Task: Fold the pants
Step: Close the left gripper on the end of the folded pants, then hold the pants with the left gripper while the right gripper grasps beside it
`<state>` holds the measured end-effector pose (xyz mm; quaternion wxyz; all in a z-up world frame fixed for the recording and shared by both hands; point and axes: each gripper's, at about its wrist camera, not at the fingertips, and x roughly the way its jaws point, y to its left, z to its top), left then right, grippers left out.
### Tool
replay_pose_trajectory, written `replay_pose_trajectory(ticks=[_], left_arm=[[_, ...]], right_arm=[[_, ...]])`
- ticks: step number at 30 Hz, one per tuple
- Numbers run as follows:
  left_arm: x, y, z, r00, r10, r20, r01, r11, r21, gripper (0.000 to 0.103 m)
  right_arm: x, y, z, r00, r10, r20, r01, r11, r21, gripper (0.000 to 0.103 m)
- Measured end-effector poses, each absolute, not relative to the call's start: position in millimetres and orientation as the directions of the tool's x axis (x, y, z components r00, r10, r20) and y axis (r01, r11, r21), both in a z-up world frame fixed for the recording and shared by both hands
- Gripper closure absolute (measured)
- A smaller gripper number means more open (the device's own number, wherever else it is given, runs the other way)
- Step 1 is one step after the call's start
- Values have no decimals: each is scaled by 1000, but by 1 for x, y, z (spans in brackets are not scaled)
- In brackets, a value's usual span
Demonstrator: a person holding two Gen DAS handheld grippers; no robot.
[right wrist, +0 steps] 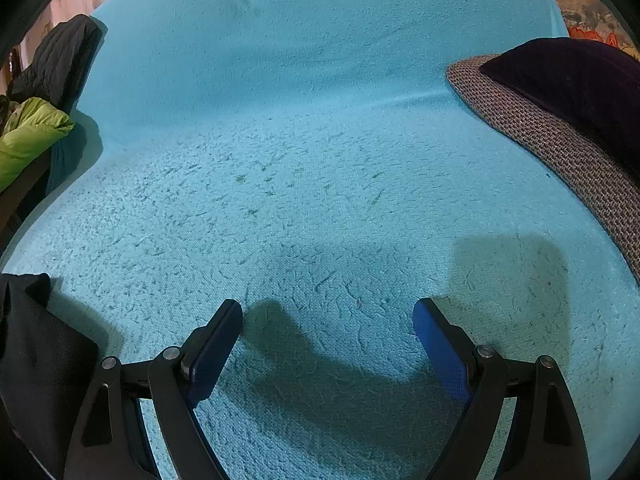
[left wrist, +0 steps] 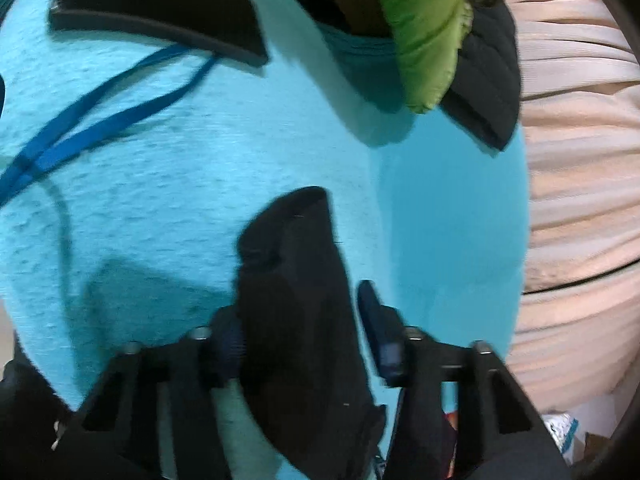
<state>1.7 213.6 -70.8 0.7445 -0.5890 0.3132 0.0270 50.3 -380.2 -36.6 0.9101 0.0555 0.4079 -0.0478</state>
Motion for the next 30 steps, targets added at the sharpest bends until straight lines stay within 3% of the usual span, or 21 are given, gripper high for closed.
replay_pose_trajectory(ticks=[3,7,12,15,18,21,28,30], left_arm=[[-2,214,-74,792,-301,-531,-443,315,-839,81],[-9,213,-75,804,-264,-534,-450,317,-835,81],[-15,210,-72,801,-222,-557,-460,369,-808,94],[-15,201,-56,805,-171,-567,-435,481,-762,95],[-15,178,-28,825,-90,-557,-376,649,-662,95],[-16,150,-2,866,-78,-493,-262,770,-582,95],[-17,74,26,904,-180,-389,4,911,-413,95],[-20,57,30,905,-204,-373,51,923,-381,95]], right_arm=[[50,-380,-37,663,-41,-748,132,989,63,15],[50,-380,-37,663,-41,-748,133,989,63,15],[50,-380,-37,663,-41,-748,133,989,63,15],[50,-380,-37,662,-43,-748,133,989,62,15],[50,-380,-37,662,-43,-748,133,989,61,15],[50,-380,-37,662,-42,-748,133,989,62,15],[50,-381,-34,666,-34,-745,137,987,78,16],[48,-387,-18,679,13,-734,158,974,164,20]])
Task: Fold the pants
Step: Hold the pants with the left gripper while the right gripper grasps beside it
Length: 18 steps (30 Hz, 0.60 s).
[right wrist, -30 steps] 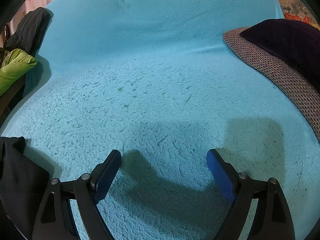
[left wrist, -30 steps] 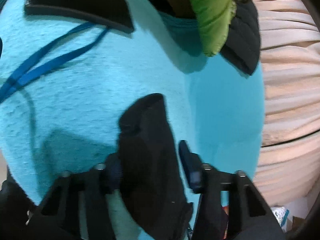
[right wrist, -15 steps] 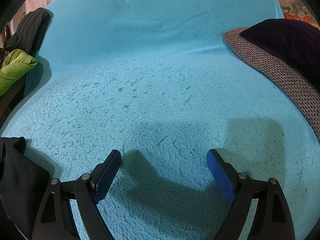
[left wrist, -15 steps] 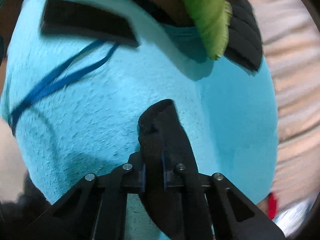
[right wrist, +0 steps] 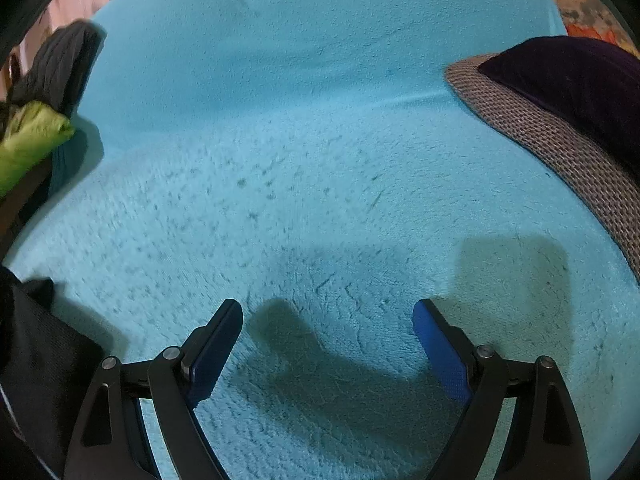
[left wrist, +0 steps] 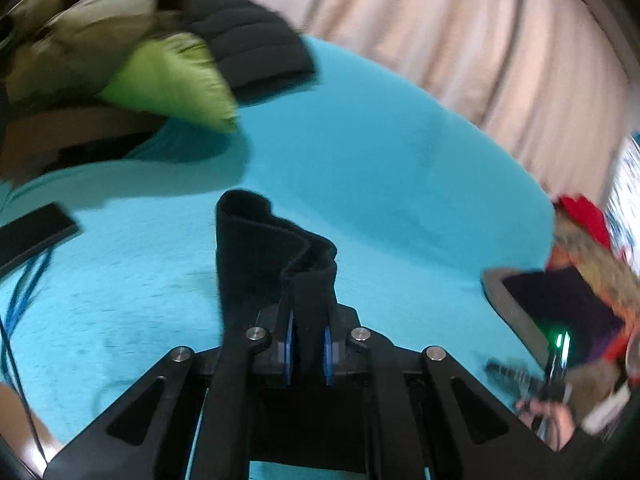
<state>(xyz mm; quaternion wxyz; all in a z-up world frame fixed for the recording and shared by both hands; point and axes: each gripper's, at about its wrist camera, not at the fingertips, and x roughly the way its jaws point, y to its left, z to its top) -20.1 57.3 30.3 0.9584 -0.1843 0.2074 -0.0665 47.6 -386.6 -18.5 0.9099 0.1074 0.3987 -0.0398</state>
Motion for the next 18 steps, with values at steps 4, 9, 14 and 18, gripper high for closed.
replay_pose_trajectory(ticks=[4,9,14,18], left_arm=[[-28,21,40,907,-263,-328,162,939,-304,95],[-34,-16,46,888,-331,-319,266,936,-231,95],[-44,-51,39,853,-389,-348,358,921,-152,95],[-51,-73,36,841,-404,-359,402,912,-85,95]], right_arm=[[41,-371,39,725,349,-593,-23,874,486,18],[47,-302,75,529,743,-410,-310,619,721,12],[66,-244,57,328,841,-430,-315,527,789,11],[74,-237,43,306,841,-446,-288,528,799,10]])
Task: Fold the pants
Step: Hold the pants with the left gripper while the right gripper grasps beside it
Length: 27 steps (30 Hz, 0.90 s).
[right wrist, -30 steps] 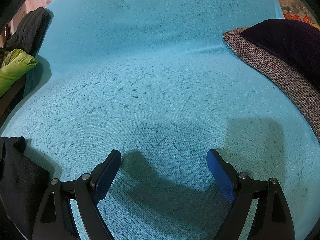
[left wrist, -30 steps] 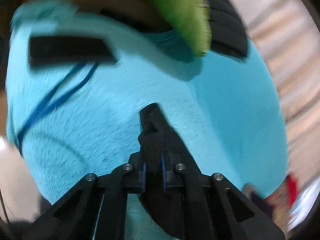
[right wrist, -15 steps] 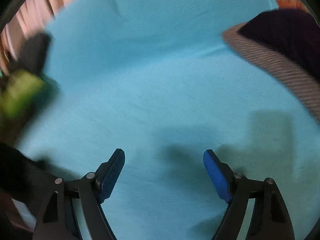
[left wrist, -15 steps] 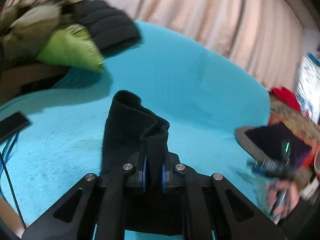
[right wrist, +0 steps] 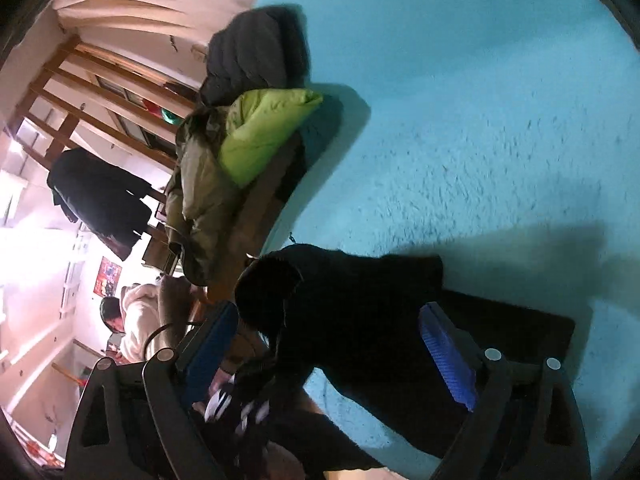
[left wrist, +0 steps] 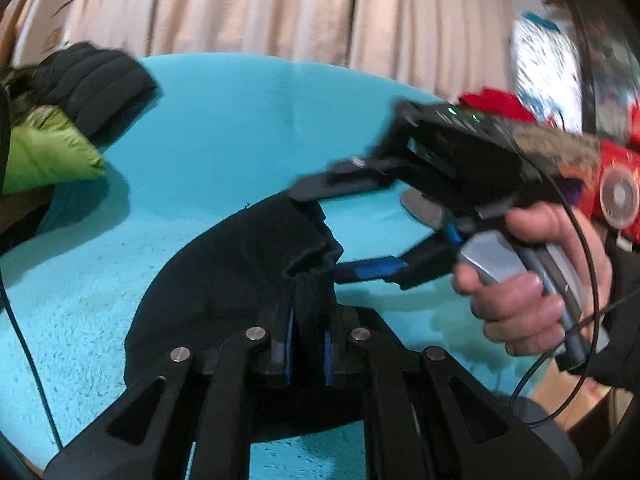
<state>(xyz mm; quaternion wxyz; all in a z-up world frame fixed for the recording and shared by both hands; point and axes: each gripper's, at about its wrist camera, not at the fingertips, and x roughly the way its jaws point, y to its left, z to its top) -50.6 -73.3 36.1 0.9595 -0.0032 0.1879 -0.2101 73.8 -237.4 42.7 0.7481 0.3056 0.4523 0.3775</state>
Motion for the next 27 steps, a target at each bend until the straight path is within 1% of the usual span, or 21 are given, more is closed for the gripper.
replay_pose_trajectory(ticks=[4,6,7,8,9,10,13,17,18,22,24,26,27], left_arm=[[-52,-91,33,827,-419,-375,437,899,-40,95],[-54,-98,33,816,-439,-376,463,886,-31,95],[-56,-103,34,809,-451,-378,477,879,-28,95],[-56,-108,34,803,-458,-382,486,874,-27,95],[-57,-111,33,799,-461,-385,490,871,-26,95],[-56,-114,33,793,-469,-390,498,866,-28,95],[-54,-122,32,767,-495,-409,530,848,-34,94],[-51,-133,19,701,-530,-477,589,807,-30,93],[-52,-136,15,685,-534,-496,602,798,-28,91],[-51,-138,2,630,-554,-545,630,774,-59,90],[-51,-137,0,609,-568,-554,642,763,-76,90],[-51,-128,3,576,-611,-543,657,741,-138,90],[-52,-125,5,569,-626,-533,662,734,-155,89]], right_arm=[[64,-251,43,323,875,-361,-298,456,839,9],[60,-256,42,321,872,-369,-289,461,839,9],[59,-258,41,319,869,-378,-293,470,833,13],[59,-260,41,319,861,-395,-311,489,815,21],[58,-259,42,315,847,-428,-325,520,790,64],[55,-262,45,343,799,-493,-323,593,737,89],[54,-274,39,370,762,-532,-302,640,707,90],[60,-293,15,340,751,-566,-238,651,721,90],[63,-297,5,328,754,-569,-216,646,732,90],[73,-309,-28,288,788,-545,-157,600,784,90],[74,-311,-38,280,783,-555,-147,607,781,90],[75,-312,-44,280,788,-548,-139,598,789,89],[74,-312,-45,290,785,-547,-145,601,786,88]])
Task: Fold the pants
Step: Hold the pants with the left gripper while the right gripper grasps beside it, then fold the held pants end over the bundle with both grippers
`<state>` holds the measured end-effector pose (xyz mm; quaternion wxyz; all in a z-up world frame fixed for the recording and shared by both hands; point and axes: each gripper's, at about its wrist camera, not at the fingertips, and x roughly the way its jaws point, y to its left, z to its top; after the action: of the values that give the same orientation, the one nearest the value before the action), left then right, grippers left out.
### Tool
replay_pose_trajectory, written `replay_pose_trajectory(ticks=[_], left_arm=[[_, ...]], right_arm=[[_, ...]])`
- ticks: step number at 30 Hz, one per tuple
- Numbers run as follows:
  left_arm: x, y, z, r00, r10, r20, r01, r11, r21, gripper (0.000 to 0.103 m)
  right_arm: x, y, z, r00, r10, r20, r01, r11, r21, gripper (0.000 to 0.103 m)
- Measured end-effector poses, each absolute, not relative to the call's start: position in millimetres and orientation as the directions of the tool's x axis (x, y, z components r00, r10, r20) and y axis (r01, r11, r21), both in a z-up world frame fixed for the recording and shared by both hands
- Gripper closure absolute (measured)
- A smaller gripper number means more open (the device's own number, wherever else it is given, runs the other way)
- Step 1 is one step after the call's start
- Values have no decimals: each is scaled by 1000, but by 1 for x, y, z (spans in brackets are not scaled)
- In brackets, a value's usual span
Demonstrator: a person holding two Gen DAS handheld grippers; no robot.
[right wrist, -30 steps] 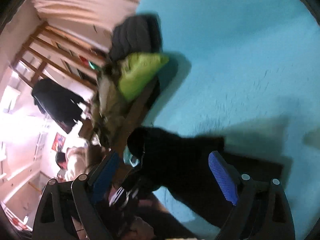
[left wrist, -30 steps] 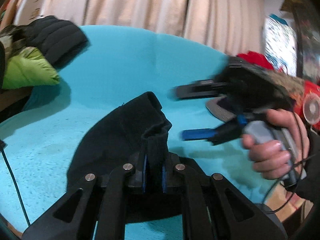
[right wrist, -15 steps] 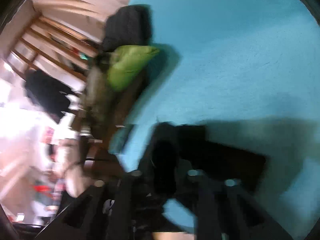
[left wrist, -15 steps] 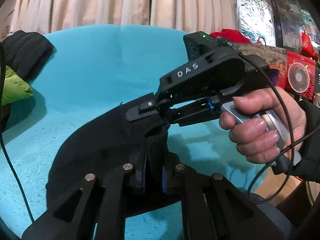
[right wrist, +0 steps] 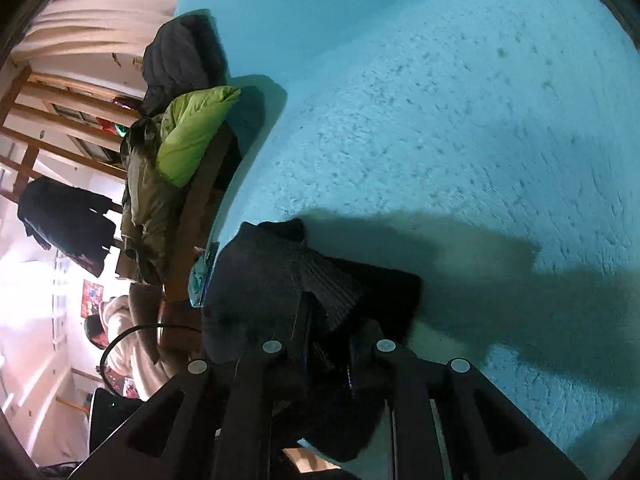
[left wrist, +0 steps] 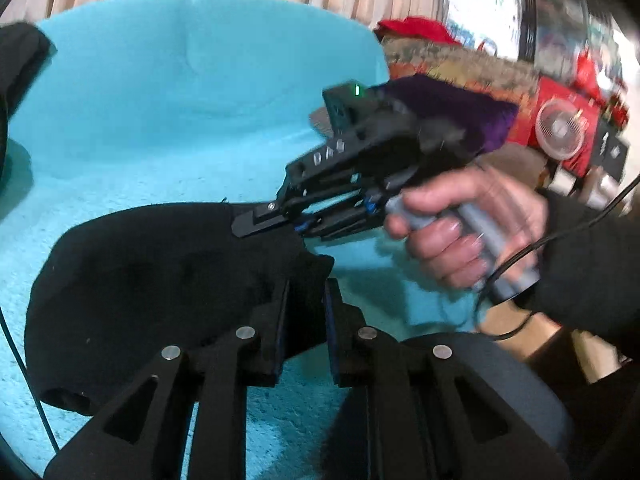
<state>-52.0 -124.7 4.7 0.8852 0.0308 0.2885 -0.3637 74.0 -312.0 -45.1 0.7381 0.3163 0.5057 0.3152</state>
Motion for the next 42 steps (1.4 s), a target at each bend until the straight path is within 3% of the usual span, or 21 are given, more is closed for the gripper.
replay_pose_trajectory(ticks=[5,7,11,14,16,19,23,30,34,37,42], left_arm=[[-43,-70,31,646,-634,-425,584,769,-260,81],[-37,-26,39,710,-592,-382,486,804,-343,80],[-29,28,40,765,-534,-360,359,818,-450,80],[-29,27,36,741,-551,-384,370,812,-451,80],[-28,15,32,703,-578,-414,397,802,-446,80],[-22,2,21,663,-561,-496,392,824,-408,83],[-3,-3,-14,601,-475,-643,298,879,-372,98],[7,1,-15,593,-506,-626,265,857,-442,100],[13,8,21,641,-522,-563,287,843,-455,96],[34,2,49,648,-546,-531,325,829,-456,84],[100,-28,22,551,-487,-678,275,873,-404,85]], right_arm=[[64,-319,-38,353,766,-538,-178,619,765,77],[53,-328,-21,439,685,-582,-180,701,690,57],[18,-327,23,529,627,-571,-323,772,548,57],[-11,-294,40,503,602,-620,-488,790,370,63],[-22,-271,35,479,555,-681,-539,798,271,86],[-27,-246,21,428,519,-740,-593,779,204,92],[-20,-241,4,373,484,-792,-599,777,193,96],[1,-248,-7,287,529,-799,-583,758,292,102],[-3,-254,2,302,559,-772,-565,757,327,102],[-1,-260,22,393,586,-709,-544,769,335,95],[24,-249,26,510,487,-709,-501,838,215,96]])
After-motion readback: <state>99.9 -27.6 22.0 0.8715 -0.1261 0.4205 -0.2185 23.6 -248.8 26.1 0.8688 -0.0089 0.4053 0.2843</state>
